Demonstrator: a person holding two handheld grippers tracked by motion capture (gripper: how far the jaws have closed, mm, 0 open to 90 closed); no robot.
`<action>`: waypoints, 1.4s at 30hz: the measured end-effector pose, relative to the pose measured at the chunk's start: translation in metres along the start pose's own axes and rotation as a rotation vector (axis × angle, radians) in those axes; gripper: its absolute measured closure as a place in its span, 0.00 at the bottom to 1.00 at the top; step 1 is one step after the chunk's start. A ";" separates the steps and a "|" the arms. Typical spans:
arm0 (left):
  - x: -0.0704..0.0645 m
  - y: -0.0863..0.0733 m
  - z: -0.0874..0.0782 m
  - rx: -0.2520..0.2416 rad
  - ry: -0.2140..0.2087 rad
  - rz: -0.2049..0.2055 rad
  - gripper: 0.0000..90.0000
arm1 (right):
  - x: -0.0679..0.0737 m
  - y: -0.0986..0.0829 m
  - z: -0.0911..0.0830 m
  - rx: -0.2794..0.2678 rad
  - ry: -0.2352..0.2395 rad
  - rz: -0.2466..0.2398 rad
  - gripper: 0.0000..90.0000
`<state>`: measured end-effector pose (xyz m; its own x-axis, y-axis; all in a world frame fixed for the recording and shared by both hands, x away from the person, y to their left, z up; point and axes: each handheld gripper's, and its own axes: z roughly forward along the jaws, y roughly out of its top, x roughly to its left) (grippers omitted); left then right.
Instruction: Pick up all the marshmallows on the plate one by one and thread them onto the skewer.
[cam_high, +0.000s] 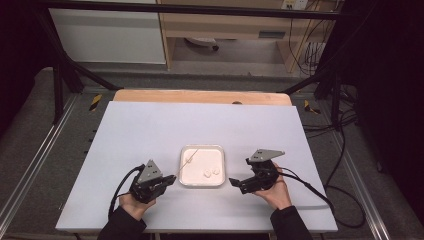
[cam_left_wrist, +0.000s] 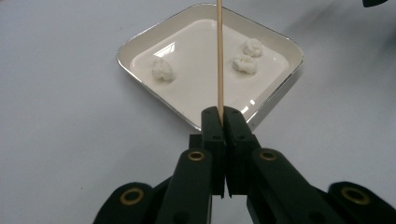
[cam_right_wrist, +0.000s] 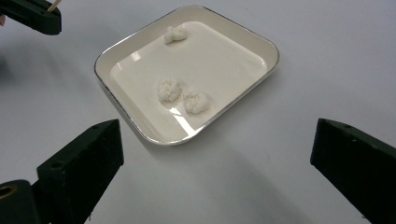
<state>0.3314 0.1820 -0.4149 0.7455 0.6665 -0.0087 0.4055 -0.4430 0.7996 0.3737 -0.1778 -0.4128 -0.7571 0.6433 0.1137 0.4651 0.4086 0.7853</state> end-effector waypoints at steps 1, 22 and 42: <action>0.001 -0.001 -0.001 -0.007 0.002 0.001 0.98 | 0.001 0.001 0.002 -0.001 -0.001 -0.001 0.03; 0.006 -0.018 -0.004 -0.018 -0.002 -0.026 0.98 | 0.029 0.037 0.059 0.044 -0.019 -0.020 0.08; 0.005 -0.017 -0.004 -0.026 -0.002 -0.027 0.98 | 0.032 0.028 0.093 0.111 0.020 -0.088 0.56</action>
<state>0.3264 0.1955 -0.4266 0.7355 0.6768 -0.0316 0.4118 -0.4095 0.8141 0.4052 -0.0858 -0.4441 -0.8056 0.5894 0.0599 0.4433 0.5325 0.7211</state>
